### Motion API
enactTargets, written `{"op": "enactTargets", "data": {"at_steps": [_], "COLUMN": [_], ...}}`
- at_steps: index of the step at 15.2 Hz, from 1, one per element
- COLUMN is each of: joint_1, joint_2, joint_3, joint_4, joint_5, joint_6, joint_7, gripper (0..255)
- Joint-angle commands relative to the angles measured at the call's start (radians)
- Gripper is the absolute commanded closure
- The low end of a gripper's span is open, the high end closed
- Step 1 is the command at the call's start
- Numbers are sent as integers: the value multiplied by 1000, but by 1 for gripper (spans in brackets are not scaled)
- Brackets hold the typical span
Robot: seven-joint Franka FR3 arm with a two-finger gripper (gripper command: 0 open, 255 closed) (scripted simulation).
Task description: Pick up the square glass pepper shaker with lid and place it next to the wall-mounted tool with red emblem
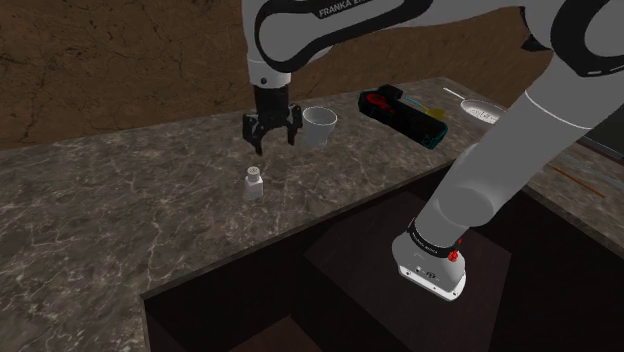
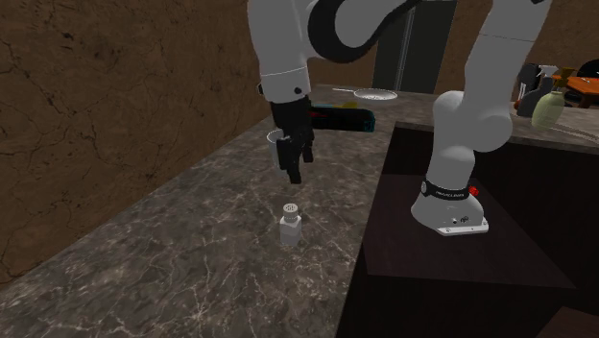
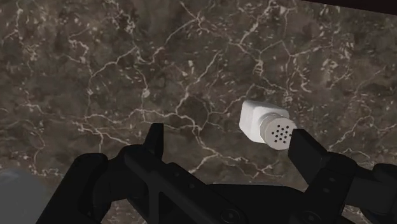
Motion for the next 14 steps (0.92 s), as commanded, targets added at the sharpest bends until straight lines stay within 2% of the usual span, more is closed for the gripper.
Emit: {"op": "enactTargets", "data": {"at_steps": [1, 6, 14], "joint_1": [7, 34, 44], "joint_2": [89, 274, 307], "joint_3": [21, 38, 40], "joint_4": [45, 155, 87], "joint_5": [-18, -68, -76], "joint_6": [34, 84, 184], "joint_7": [54, 158, 164], "gripper": [0, 0, 0]}}
